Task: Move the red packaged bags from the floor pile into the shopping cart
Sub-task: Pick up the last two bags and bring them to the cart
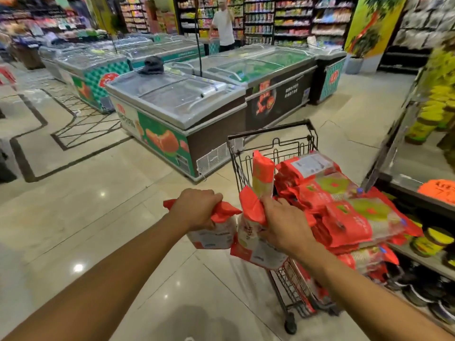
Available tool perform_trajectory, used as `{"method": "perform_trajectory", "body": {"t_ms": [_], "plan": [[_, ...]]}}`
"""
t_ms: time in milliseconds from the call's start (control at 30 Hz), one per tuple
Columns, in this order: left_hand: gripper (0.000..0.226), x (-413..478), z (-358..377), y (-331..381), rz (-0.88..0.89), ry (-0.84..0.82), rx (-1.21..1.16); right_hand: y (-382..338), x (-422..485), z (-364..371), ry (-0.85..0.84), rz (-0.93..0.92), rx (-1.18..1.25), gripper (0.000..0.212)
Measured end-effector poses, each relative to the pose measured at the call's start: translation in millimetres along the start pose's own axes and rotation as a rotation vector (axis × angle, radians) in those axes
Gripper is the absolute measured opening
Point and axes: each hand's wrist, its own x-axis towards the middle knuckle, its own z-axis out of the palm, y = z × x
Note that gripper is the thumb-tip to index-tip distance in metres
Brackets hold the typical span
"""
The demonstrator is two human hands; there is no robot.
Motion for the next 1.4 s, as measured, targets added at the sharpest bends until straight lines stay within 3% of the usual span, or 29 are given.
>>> {"method": "perform_trajectory", "body": {"t_ms": [200, 300, 600, 700, 933, 1133, 1400], "plan": [[0.036, 107.6, 14.9, -40.2, 0.296, 0.098, -0.034, 11.9, 46.4, 10.4, 0.007, 0.277, -0.106, 0.056], [0.048, 158.9, 10.2, -47.7, 0.465, 0.133, -0.034, 17.0, 58.3, 3.9, 0.036, 0.415, -0.15, 0.052], [0.067, 281.0, -8.8, 15.0, 0.813, 0.155, -0.018, 62.2, 44.0, -1.1, 0.044, 0.827, -0.161, 0.066], [0.063, 312.7, -4.7, 46.2, 0.871, 0.146, 0.009, 87.7, 42.4, 9.8, 0.047, 0.875, -0.164, 0.07], [0.06, 358.3, 32.1, 82.1, 1.008, 0.055, 0.062, 123.5, 69.5, 45.5, -0.009, 0.884, -0.109, 0.052], [0.068, 389.5, 57.5, 87.5, 1.036, -0.087, 0.113, 134.7, 83.9, 74.9, -0.111, 0.935, -0.038, 0.052], [0.06, 416.0, 89.2, 98.1, 1.097, -0.16, 0.106, 147.5, 99.7, 91.5, -0.212, 0.968, -0.032, 0.062]]}}
